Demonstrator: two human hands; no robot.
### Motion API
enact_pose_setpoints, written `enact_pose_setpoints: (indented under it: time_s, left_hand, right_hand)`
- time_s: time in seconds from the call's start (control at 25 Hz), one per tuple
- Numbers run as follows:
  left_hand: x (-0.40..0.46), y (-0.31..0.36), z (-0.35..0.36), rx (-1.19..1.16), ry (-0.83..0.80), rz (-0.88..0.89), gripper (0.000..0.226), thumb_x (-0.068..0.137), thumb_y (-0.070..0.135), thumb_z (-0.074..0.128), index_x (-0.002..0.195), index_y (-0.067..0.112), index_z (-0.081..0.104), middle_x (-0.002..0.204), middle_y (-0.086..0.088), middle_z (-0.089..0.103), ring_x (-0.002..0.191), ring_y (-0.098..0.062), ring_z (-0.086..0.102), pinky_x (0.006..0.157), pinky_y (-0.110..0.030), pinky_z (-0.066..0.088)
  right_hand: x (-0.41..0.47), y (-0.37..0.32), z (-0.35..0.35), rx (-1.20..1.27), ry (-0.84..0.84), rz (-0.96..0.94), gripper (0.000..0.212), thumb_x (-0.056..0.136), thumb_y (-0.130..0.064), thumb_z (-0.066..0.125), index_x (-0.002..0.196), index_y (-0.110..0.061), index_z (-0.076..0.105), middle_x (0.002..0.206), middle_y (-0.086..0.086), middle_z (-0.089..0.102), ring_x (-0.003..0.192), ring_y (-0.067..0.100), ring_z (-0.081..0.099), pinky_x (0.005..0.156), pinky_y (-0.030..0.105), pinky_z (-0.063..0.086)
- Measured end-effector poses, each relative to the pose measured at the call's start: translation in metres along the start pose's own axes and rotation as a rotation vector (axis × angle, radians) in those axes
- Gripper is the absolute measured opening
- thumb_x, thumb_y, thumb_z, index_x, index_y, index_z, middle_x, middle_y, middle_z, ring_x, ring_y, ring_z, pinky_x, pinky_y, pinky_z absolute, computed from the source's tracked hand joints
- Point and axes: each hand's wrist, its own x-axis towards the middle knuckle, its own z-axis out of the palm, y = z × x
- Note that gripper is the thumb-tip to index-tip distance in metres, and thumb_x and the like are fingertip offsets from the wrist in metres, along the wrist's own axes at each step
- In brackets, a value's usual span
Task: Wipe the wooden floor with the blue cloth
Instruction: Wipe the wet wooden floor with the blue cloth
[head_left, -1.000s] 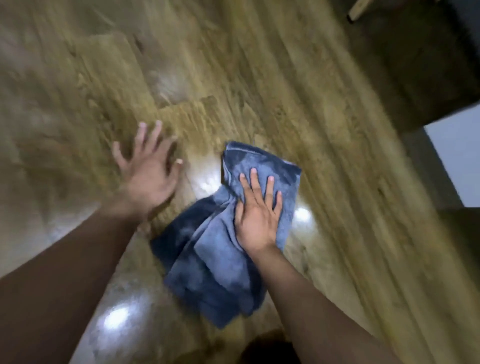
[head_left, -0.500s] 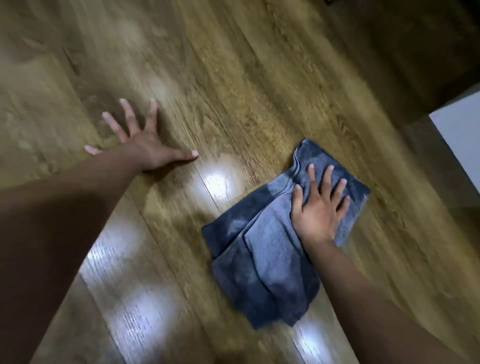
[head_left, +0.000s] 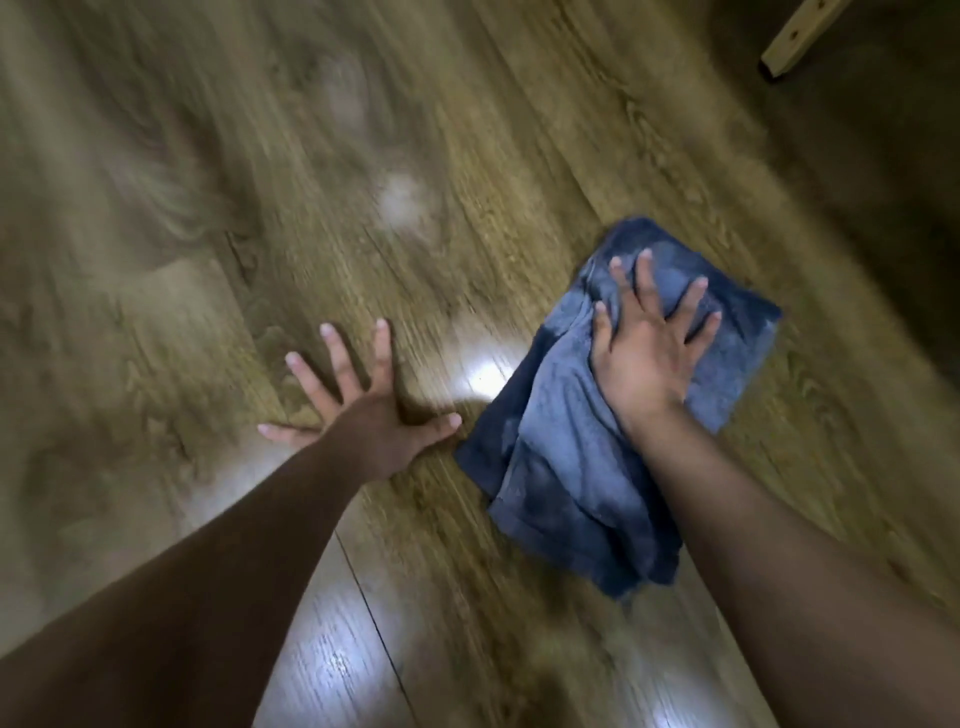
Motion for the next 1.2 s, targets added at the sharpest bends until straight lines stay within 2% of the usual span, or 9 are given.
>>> enact_pose_setpoints:
  time_s: [0.08, 0.16, 0.32, 0.56, 0.8, 0.92, 1.04, 1.12, 1.2]
  left_hand:
    - [0.005, 0.003, 0.003, -0.043, 0.043, -0.061, 0.079, 0.075, 0.091, 0.015, 0.131, 0.069, -0.036, 0.145, 0.017, -0.055, 0.142, -0.029, -0.044, 0.098, -0.087, -0.008]
    - [0.008, 0.003, 0.006, -0.046, 0.081, -0.083, 0.066, 0.087, 0.081, 0.014, 0.130, 0.071, -0.036, 0.147, 0.019, -0.053, 0.142, -0.027, -0.044, 0.099, -0.086, -0.009]
    - [0.008, 0.002, 0.011, -0.013, 0.122, -0.081, 0.069, 0.094, 0.073, 0.019, 0.126, 0.069, -0.042, 0.145, 0.017, -0.055, 0.138, -0.027, -0.049, 0.099, -0.085, -0.010]
    - [0.008, 0.000, 0.011, -0.023, 0.114, -0.077, 0.068, 0.097, 0.070, 0.021, 0.129, 0.069, -0.039, 0.144, 0.016, -0.057, 0.135, -0.028, -0.052, 0.098, -0.084, -0.013]
    - [0.007, 0.000, 0.012, -0.026, 0.136, -0.066, 0.064, 0.099, 0.068, 0.019, 0.133, 0.067, -0.035, 0.150, 0.014, -0.051, 0.140, -0.030, -0.046, 0.095, -0.086, -0.015]
    - [0.005, 0.005, 0.007, -0.091, 0.145, -0.042, 0.058, 0.103, 0.058, 0.023, 0.144, 0.067, -0.017, 0.159, 0.014, -0.039, 0.146, -0.028, -0.039, 0.098, -0.086, -0.011]
    - [-0.013, -0.024, 0.006, -0.334, 0.297, 0.167, 0.049, 0.103, 0.046, 0.041, 0.149, 0.058, 0.030, 0.167, 0.022, -0.004, 0.154, -0.012, -0.015, 0.113, -0.067, -0.012]
    - [-0.052, -0.095, 0.032, -0.503, 0.478, 0.247, 0.041, 0.101, 0.043, 0.049, 0.142, 0.047, 0.050, 0.166, 0.019, 0.020, 0.153, -0.004, 0.004, 0.117, -0.051, -0.001]
    - [-0.107, -0.201, 0.069, -0.474, 0.641, 0.130, 0.043, 0.101, 0.043, 0.051, 0.144, 0.043, 0.049, 0.166, 0.015, 0.022, 0.154, -0.005, 0.006, 0.115, -0.052, 0.004]
  right_hand:
    - [0.011, -0.029, 0.003, -0.029, -0.027, -0.127, 0.055, 0.103, -0.053, 0.022, 0.156, -0.041, 0.014, 0.165, -0.018, -0.001, 0.150, 0.043, -0.012, 0.116, 0.065, -0.008]
    - [0.016, -0.045, 0.005, -0.055, -0.048, -0.285, 0.055, 0.103, -0.054, 0.022, 0.156, -0.043, 0.015, 0.165, -0.018, 0.001, 0.150, 0.043, -0.011, 0.116, 0.064, -0.008]
    - [0.022, -0.042, 0.005, -0.067, -0.066, -0.479, 0.054, 0.102, -0.055, 0.021, 0.155, -0.043, 0.022, 0.165, -0.020, 0.005, 0.151, 0.041, -0.009, 0.117, 0.065, -0.004]
    - [0.018, -0.044, 0.010, -0.071, -0.045, -0.457, 0.054, 0.103, -0.054, 0.022, 0.155, -0.042, 0.021, 0.165, -0.019, 0.007, 0.151, 0.039, -0.007, 0.118, 0.063, -0.005]
    - [-0.031, -0.052, 0.011, -0.067, -0.095, -0.548, 0.055, 0.101, -0.051, 0.025, 0.155, -0.039, 0.026, 0.164, -0.018, 0.013, 0.153, 0.035, -0.002, 0.120, 0.059, -0.001]
    - [-0.090, -0.053, 0.013, -0.094, -0.139, -0.575, 0.056, 0.101, -0.051, 0.022, 0.156, -0.040, 0.021, 0.164, -0.020, 0.005, 0.153, 0.033, -0.007, 0.120, 0.057, -0.004]
    - [-0.156, -0.051, 0.024, -0.114, -0.129, -0.621, 0.056, 0.101, -0.052, 0.017, 0.156, -0.041, 0.023, 0.164, -0.020, 0.006, 0.153, 0.032, -0.006, 0.121, 0.057, -0.003]
    - [-0.198, -0.055, 0.036, -0.115, -0.147, -0.655, 0.057, 0.100, -0.052, 0.019, 0.155, -0.040, 0.027, 0.164, -0.019, 0.011, 0.153, 0.033, -0.001, 0.120, 0.057, 0.000]
    - [-0.244, -0.069, 0.046, -0.103, -0.152, -0.706, 0.057, 0.100, -0.051, 0.023, 0.154, -0.037, 0.031, 0.164, -0.016, 0.015, 0.152, 0.036, 0.003, 0.120, 0.060, 0.004]
